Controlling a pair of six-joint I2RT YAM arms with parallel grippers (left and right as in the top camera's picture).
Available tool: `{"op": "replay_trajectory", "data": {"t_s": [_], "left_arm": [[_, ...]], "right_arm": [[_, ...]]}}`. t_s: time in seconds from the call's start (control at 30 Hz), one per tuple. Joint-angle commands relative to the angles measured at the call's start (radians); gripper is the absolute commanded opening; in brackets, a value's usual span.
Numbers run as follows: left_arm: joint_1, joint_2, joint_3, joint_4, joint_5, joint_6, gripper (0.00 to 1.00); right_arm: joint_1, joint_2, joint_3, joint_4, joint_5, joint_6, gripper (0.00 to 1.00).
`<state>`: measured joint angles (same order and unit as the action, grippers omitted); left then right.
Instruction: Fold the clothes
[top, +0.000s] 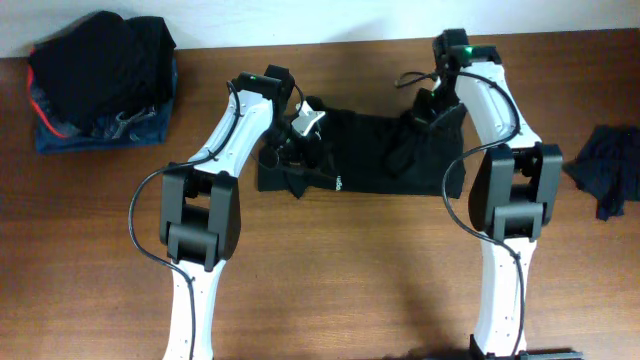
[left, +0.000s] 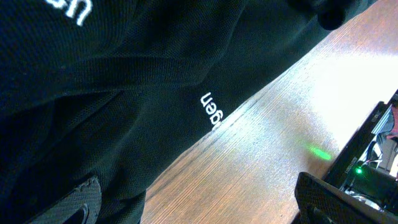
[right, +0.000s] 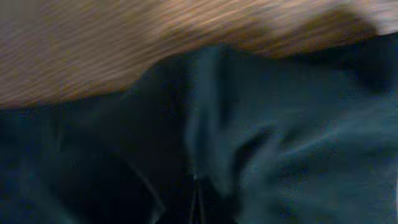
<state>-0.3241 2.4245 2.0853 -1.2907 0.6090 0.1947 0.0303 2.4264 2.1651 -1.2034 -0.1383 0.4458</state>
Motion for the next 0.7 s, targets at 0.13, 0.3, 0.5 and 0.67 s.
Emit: {"op": "replay_trajectory", "data": {"t_s": [0.13, 0.3, 0.5, 0.67], "left_arm": [[-0.003, 0.008, 0.010, 0.000, -0.004, 0.020, 0.99], [-0.003, 0.008, 0.010, -0.001, -0.004, 0.020, 0.99], [-0.003, 0.009, 0.010, 0.000, -0.004, 0.020, 0.99], [-0.003, 0.009, 0.010, 0.015, -0.004, 0.020, 0.99]], "right_arm": [[0.093, 0.003, 0.029, -0.016, -0.088, 0.008, 0.04], [0.140, 0.002, 0.029, -0.023, -0.074, 0.004, 0.04], [0.092, -0.039, 0.029, -0.081, 0.031, 0.005, 0.04], [0.041, -0.040, 0.020, -0.172, 0.031, -0.008, 0.04]]}}
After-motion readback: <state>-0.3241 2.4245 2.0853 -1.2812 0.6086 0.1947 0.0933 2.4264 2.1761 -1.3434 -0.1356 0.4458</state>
